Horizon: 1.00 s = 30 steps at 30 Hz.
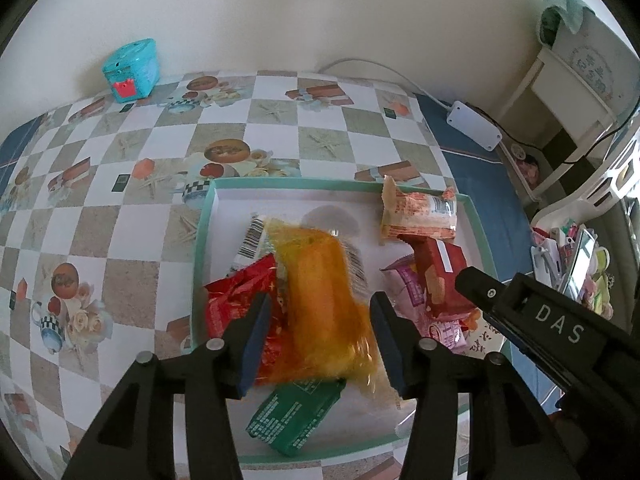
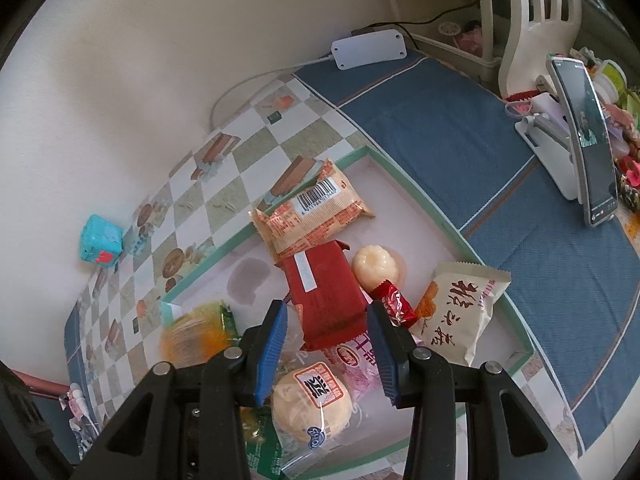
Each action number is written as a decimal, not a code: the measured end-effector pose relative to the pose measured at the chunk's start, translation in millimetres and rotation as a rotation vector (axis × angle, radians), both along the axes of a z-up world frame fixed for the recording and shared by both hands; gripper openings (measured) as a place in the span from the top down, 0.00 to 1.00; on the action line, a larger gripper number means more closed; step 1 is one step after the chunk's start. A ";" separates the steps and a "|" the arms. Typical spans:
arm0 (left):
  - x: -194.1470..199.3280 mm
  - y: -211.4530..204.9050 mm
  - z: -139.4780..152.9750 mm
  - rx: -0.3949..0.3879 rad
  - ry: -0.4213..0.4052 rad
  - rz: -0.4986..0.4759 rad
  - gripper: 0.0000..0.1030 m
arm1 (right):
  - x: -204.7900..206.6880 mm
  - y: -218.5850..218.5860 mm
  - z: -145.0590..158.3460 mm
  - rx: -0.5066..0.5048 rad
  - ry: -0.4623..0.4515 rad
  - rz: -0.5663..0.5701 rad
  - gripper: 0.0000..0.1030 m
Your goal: Organize snacks
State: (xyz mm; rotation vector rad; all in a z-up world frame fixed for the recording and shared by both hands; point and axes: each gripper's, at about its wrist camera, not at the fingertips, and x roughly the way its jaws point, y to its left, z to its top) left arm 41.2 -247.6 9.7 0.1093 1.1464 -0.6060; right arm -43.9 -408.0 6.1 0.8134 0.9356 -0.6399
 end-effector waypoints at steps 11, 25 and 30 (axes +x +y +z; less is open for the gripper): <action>12.5 21.6 6.7 -0.004 0.010 0.098 0.48 | 0.3 0.7 1.0 -0.021 0.003 -0.001 0.38; 48.4 83.0 -2.0 0.011 0.024 0.362 0.13 | 13.7 20.4 7.4 -0.065 -0.035 0.088 0.12; 53.2 93.7 -6.6 0.016 0.030 0.400 0.12 | 17.3 26.7 8.1 -0.071 -0.050 0.117 0.00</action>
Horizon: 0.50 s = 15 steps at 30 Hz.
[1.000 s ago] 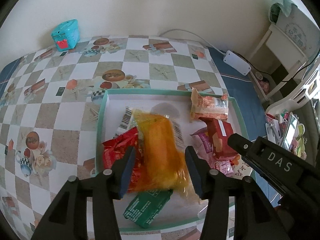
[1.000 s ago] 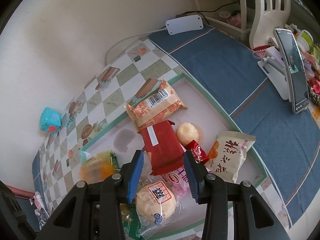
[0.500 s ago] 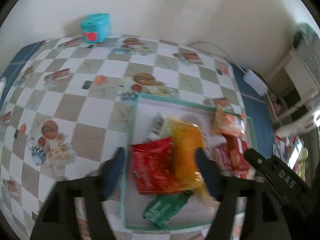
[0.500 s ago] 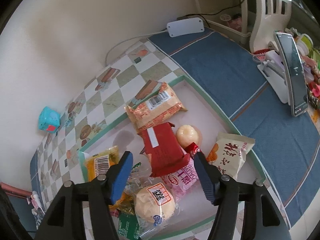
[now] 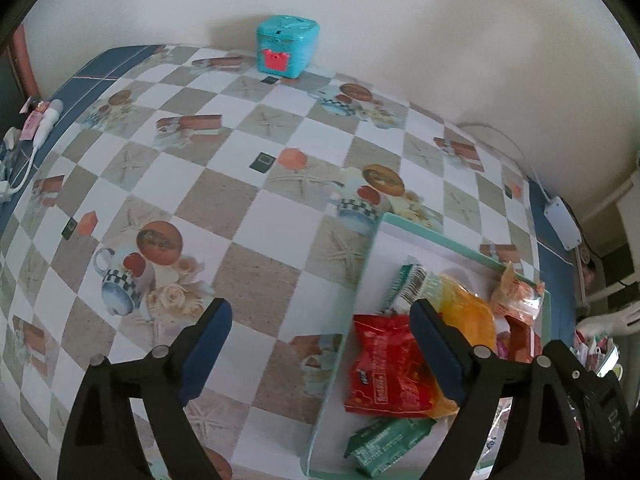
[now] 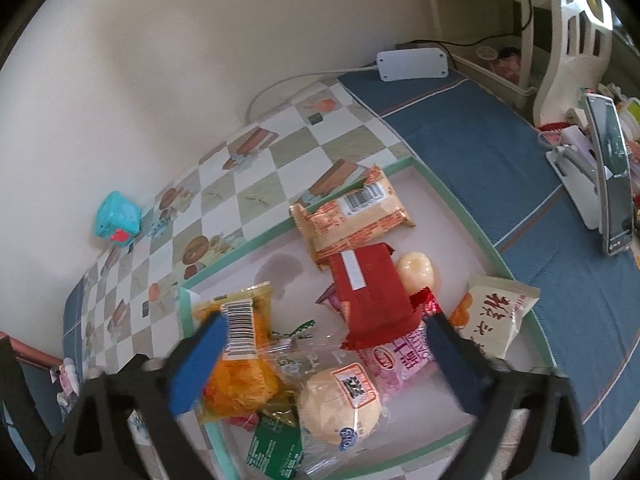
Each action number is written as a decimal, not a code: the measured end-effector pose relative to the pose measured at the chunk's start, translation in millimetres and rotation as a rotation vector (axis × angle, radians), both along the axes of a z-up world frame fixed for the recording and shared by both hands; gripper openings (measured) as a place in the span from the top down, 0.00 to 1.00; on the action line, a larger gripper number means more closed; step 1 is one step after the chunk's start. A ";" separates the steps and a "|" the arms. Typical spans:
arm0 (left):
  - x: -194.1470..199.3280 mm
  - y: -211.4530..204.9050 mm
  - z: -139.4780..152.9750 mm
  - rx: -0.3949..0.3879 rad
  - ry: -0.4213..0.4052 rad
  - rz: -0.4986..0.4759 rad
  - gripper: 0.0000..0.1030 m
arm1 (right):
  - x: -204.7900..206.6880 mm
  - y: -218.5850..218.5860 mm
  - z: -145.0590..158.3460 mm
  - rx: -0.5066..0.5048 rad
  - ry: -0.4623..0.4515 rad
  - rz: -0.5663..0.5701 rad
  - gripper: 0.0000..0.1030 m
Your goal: Organize snacks
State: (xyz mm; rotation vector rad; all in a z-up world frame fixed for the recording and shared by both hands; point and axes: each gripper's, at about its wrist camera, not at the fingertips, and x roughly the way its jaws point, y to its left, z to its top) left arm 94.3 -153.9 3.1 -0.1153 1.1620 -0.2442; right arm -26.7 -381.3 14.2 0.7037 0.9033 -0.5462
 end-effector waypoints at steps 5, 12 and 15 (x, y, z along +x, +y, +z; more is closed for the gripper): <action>1.2 2.9 -0.2 -0.002 -0.006 0.007 0.10 | 3.2 5.1 0.5 -0.008 0.001 0.018 0.00; -0.9 5.3 5.4 -0.013 -0.031 0.001 0.09 | 4.2 13.1 3.8 -0.032 0.007 0.033 0.00; -1.8 9.5 7.0 -0.018 -0.035 0.008 0.09 | 2.5 20.5 5.8 -0.055 0.017 0.041 0.00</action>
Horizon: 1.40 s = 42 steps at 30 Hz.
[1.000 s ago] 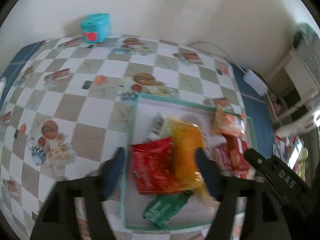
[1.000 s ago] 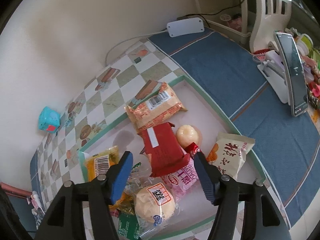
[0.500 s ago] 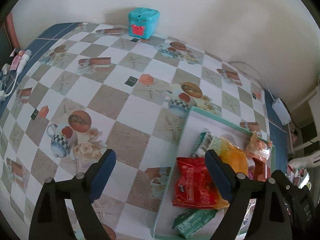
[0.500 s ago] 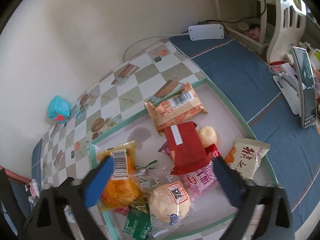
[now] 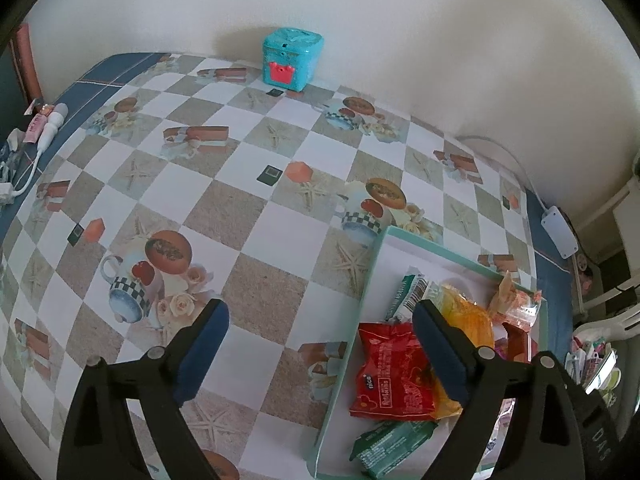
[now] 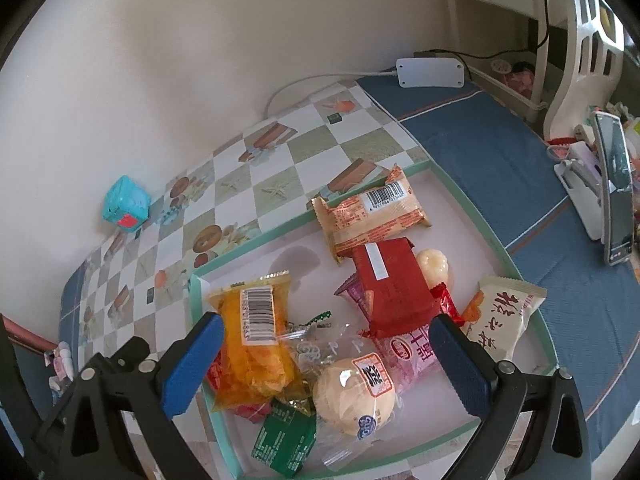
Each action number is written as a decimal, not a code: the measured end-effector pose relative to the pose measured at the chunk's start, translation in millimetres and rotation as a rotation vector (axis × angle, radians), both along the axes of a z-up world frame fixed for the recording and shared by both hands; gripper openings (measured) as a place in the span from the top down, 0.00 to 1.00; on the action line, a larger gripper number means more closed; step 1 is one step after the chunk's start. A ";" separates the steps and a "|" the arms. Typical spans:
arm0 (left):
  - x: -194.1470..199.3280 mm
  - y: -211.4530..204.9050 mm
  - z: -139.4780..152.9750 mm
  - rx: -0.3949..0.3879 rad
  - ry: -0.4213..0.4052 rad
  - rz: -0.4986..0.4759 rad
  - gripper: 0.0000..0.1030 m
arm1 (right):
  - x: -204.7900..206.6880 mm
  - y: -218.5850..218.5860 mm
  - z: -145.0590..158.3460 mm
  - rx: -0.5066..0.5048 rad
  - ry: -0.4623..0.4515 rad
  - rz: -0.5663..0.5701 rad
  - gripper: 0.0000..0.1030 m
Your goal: Organize snacks
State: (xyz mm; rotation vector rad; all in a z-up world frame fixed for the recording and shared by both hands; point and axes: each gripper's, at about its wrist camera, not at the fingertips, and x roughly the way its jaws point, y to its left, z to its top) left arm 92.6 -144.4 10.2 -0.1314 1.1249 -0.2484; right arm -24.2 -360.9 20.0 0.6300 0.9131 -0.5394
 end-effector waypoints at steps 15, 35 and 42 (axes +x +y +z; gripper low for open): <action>-34.2 33.0 -4.2 0.085 -0.001 -0.015 0.09 | -19.9 47.8 -0.3 -0.093 0.033 0.087 0.00; -91.7 84.8 -4.7 0.196 -0.061 0.006 0.09 | -67.1 92.4 -15.0 -0.146 0.098 0.156 0.00; -101.8 91.2 -5.4 0.212 -0.060 -0.001 0.09 | -74.6 100.2 -16.2 -0.160 0.109 0.170 0.00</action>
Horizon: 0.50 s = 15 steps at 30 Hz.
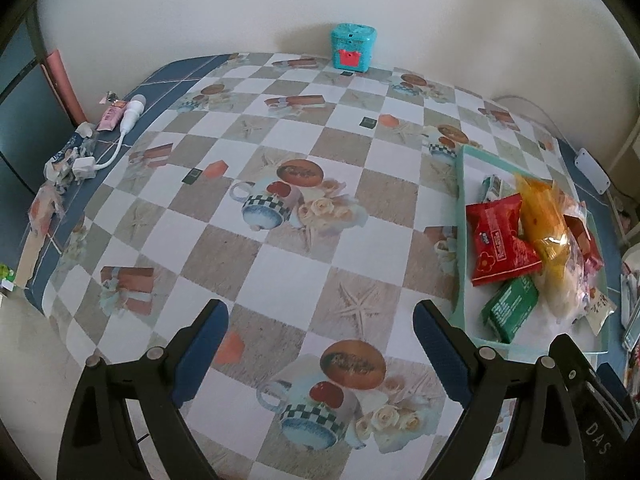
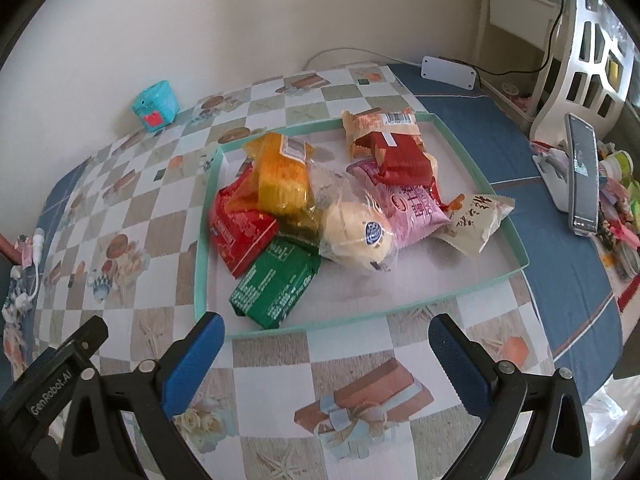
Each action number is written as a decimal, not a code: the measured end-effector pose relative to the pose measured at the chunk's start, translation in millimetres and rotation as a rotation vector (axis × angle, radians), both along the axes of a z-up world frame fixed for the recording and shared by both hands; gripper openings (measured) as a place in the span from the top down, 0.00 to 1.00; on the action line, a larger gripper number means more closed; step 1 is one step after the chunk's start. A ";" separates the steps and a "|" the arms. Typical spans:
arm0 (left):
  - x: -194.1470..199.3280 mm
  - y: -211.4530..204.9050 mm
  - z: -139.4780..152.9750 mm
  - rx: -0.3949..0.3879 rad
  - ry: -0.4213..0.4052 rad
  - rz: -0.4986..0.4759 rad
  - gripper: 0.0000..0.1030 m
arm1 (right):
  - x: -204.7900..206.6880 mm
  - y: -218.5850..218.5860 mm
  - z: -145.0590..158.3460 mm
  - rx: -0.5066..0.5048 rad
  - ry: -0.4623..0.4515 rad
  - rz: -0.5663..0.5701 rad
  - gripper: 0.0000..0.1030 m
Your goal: Organize snacks
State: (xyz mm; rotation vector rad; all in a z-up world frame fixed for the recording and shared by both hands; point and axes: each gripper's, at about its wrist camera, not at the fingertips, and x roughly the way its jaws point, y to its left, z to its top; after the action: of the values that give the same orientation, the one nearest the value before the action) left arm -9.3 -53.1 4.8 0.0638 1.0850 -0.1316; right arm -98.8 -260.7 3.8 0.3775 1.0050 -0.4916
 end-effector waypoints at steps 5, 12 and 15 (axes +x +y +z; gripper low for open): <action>-5.1 1.8 0.8 0.018 -0.003 0.002 0.09 | -2.9 1.9 2.1 -0.006 -0.006 -0.005 0.00; -8.5 2.1 2.8 0.038 -0.009 0.004 0.09 | -3.4 4.1 4.8 -0.014 -0.009 0.001 0.00; -6.6 2.5 0.7 0.039 0.005 0.006 0.09 | -1.5 4.6 3.9 -0.015 -0.003 0.006 0.00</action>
State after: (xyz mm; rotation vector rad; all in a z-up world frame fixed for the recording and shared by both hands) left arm -15.9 -50.6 5.5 0.0948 1.0927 -0.1054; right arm -100.3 -256.1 7.7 0.3615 0.9992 -0.4930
